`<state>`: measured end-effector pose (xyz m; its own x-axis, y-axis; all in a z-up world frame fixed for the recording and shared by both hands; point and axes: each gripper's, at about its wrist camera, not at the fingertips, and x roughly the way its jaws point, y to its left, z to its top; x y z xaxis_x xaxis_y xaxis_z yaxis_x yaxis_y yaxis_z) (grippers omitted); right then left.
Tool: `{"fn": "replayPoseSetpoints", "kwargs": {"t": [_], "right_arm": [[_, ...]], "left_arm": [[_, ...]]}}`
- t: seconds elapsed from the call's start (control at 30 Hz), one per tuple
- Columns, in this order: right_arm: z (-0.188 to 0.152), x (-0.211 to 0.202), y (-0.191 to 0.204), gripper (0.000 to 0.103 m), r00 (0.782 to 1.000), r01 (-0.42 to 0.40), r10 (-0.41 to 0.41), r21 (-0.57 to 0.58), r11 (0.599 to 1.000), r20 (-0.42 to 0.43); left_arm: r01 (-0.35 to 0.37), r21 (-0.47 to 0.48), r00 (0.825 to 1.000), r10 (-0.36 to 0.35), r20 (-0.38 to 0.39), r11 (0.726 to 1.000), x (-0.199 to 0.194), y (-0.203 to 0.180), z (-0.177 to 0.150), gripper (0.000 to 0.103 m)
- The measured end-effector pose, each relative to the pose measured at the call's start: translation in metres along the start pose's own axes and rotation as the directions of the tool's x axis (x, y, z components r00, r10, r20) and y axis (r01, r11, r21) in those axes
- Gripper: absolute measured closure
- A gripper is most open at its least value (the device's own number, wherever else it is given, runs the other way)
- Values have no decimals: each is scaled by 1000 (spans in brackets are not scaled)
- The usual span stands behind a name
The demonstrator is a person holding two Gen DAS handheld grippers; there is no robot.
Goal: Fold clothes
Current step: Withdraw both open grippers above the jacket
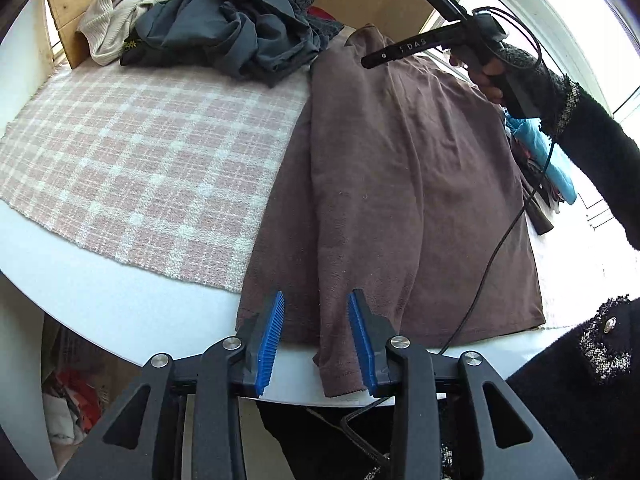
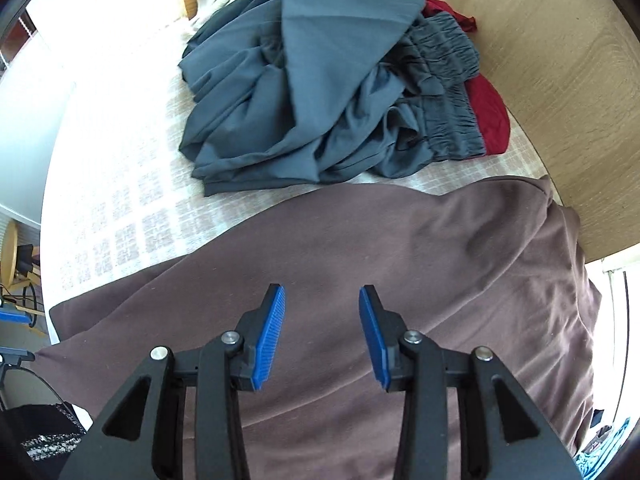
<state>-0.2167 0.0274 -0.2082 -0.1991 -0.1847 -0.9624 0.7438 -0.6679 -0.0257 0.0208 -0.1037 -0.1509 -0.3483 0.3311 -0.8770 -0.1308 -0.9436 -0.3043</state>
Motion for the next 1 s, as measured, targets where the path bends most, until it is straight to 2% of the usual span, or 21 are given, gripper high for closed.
{"fn": "replayPoseSetpoints", "kwargs": {"t": [0.1, 0.17, 0.27, 0.4, 0.43, 0.5, 0.57, 0.6, 0.7, 0.77, 0.9, 1.0], "right_arm": [[-8, 4, 14, 65, 1000, 10, -10, 9, 1000, -16], [-14, 9, 20, 65, 998, 49, -48, 21, 999, -32], [-28, 8, 23, 65, 998, 60, -57, 106, 993, -34], [-52, -12, 48, 64, 999, -35, 32, 201, 979, 18], [-58, -15, 58, 63, 999, -47, 43, 207, 977, 23], [-64, -13, 84, 60, 1000, -23, 24, 191, 981, -1], [-67, -6, 106, 60, 999, 37, -32, 185, 982, -30], [-67, -2, 113, 60, 997, 76, -68, 193, 978, -48], [-65, 2, 126, 60, 989, 147, -134, 243, 959, -68], [-65, 1, 126, 60, 986, 164, -148, 290, 943, -77], [-70, -5, 117, 59, 989, 148, -124, 427, 892, -85], [-77, -19, 115, 59, 994, 104, -108, 507, 856, -20]], "left_arm": [[-60, 23, 998, 60, 29, 998, -12, -4, -4, 71], [-100, 28, 994, 99, 45, 995, -18, -8, -7, 71], [-153, 51, 987, 150, 58, 987, -22, -13, -14, 70], [-231, 105, 972, 225, 60, 967, -28, -11, -32, 69], [-235, 114, 971, 229, 64, 965, -32, -10, -38, 69], [-243, 127, 969, 235, 75, 962, -41, -8, -50, 69], [-240, 140, 969, 229, 87, 961, -52, -2, -63, 68], [-239, 147, 969, 227, 93, 960, -57, 1, -69, 64], [-228, 172, 971, 213, 105, 958, -73, 9, -88, 63], [-223, 195, 973, 205, 110, 955, -83, 14, -101, 63], [-203, 211, 977, 183, 112, 956, -97, 26, -119, 63], [-190, 216, 979, 168, 115, 958, -103, 35, -125, 63]]}}
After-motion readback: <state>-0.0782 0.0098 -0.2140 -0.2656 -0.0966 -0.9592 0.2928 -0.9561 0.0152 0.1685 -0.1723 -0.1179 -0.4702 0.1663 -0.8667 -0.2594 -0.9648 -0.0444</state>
